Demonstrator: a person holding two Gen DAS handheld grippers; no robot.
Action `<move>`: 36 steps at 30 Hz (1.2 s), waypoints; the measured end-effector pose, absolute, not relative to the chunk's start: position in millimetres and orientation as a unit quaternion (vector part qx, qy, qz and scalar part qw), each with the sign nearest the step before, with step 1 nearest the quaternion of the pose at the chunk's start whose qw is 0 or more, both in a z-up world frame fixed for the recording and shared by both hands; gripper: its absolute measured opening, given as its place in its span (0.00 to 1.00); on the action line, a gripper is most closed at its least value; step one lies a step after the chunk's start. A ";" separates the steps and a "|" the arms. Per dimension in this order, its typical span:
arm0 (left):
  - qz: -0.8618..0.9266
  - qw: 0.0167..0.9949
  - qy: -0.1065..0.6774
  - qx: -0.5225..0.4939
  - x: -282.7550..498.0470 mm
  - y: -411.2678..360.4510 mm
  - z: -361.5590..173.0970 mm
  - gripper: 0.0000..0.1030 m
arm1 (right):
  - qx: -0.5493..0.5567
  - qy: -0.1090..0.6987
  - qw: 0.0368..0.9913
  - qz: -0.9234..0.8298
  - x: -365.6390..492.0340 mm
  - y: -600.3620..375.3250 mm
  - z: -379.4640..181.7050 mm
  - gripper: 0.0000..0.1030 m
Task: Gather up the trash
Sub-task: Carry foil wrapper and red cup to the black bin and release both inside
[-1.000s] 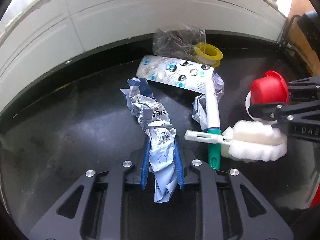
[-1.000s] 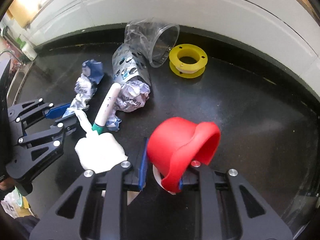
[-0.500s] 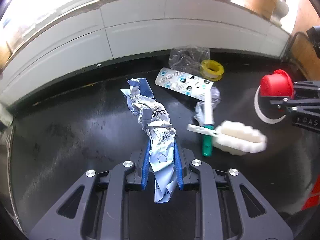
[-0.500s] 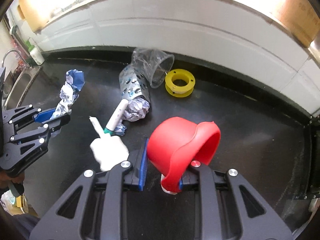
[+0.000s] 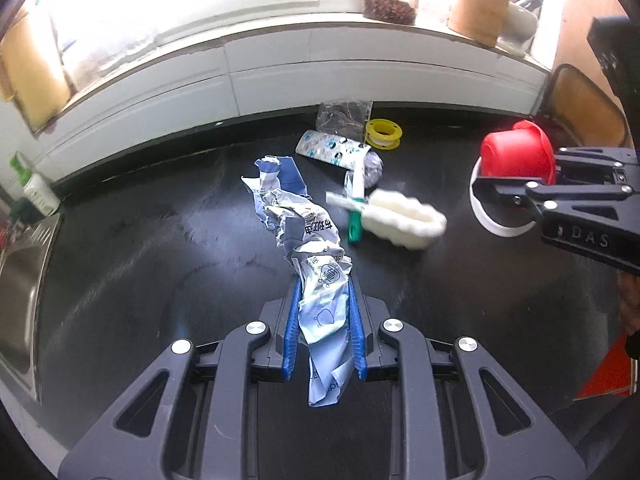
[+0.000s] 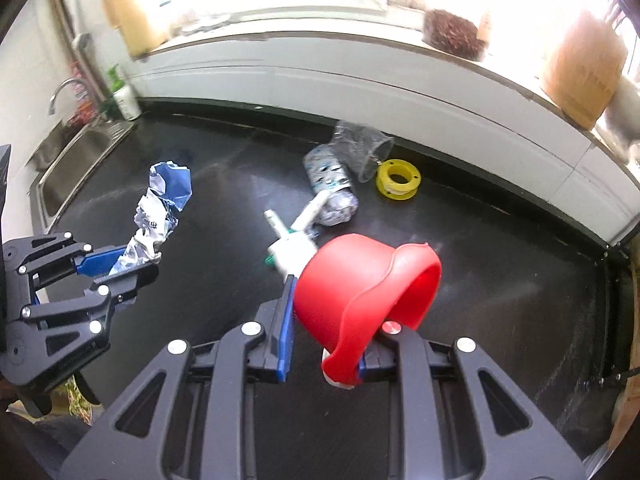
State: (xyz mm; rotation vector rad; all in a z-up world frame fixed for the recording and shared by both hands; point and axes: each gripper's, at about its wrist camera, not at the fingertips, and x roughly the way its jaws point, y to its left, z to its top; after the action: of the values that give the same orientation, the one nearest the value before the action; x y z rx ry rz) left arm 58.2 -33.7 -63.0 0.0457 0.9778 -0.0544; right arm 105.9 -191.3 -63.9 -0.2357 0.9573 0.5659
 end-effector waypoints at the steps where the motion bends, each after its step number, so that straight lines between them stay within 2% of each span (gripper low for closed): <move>1: -0.024 0.882 0.470 0.019 51.1 -34.3 -63.0 0.21 | -0.113 0.452 0.842 0.271 99.0 -190.7 -62.7 0.23; 11: 0.013 0.885 0.466 -0.001 -19.1 -19.1 -57.7 0.21 | -0.130 0.441 0.837 0.296 41.3 -170.2 -54.3 0.23; 20: 0.107 0.884 0.453 -0.050 -94.2 46.0 -51.5 0.21 | -0.174 0.422 0.803 0.384 -9.3 -83.3 -48.3 0.23; 25: 0.195 0.867 0.451 -0.080 -158.6 99.3 -58.1 0.21 | -0.218 0.401 0.754 0.472 -60.6 -1.7 -50.0 0.23; 36: 0.371 0.783 0.448 -0.219 -329.8 202.4 -98.0 0.21 | -0.290 0.384 0.598 0.641 -214.0 164.1 -85.3 0.23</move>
State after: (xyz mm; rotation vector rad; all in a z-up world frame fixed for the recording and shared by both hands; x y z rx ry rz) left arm -329.8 202.4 -98.0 -0.4725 0.9667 0.8017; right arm -214.0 164.1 -85.3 -0.6718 0.8905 1.4872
